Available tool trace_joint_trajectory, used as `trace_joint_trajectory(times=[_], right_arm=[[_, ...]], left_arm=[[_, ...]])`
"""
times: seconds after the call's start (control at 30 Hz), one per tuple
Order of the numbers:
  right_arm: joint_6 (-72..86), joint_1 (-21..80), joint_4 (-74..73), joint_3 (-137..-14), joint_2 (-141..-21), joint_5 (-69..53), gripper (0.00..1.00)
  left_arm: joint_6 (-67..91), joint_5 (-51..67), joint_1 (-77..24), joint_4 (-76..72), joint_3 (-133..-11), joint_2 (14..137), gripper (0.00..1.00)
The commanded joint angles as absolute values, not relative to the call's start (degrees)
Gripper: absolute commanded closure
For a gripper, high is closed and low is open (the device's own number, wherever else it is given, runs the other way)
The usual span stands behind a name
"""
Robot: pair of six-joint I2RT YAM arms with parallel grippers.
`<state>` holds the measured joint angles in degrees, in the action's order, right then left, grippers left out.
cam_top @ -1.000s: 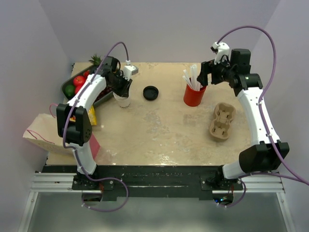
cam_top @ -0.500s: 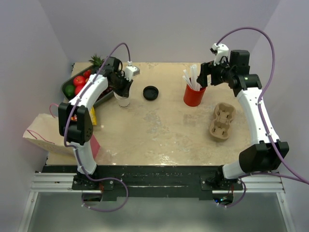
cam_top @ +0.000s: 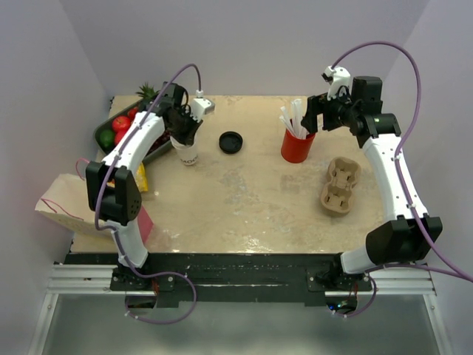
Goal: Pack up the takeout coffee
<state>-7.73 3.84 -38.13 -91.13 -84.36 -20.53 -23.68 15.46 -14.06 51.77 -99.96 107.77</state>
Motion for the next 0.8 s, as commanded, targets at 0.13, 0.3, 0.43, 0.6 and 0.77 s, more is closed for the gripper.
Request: trace_joint_trajectory(times=[0.13,0.3,0.43,0.6,0.77], right_arm=[[-6.24,3.96,-35.69,-91.67,-84.11,-21.71,0.14],[-5.89,3.96,-35.77,-92.63,-84.73,-22.15,0.14],[-6.06,3.96,-35.95,-92.81,-84.46,-21.89,0.14],[-6.06,3.96,-35.59,-91.15,-83.58,-22.06,0.14],[-6.33,3.96,-34.72,-89.56,-82.18,-21.45,0.14]], left_arm=[[-27.24,3.35,-16.96,49.58,-98.19,98.97,1.00],[-28.22,0.18,-19.16,45.27,-90.18,96.24,1.00],[-26.29,1.14,-19.34,47.44,-92.26,97.20,1.00],[-26.82,2.53,-17.40,49.73,-95.95,100.09,1.00],[-25.92,0.72,-16.36,44.60,-93.74,98.27,1.00]])
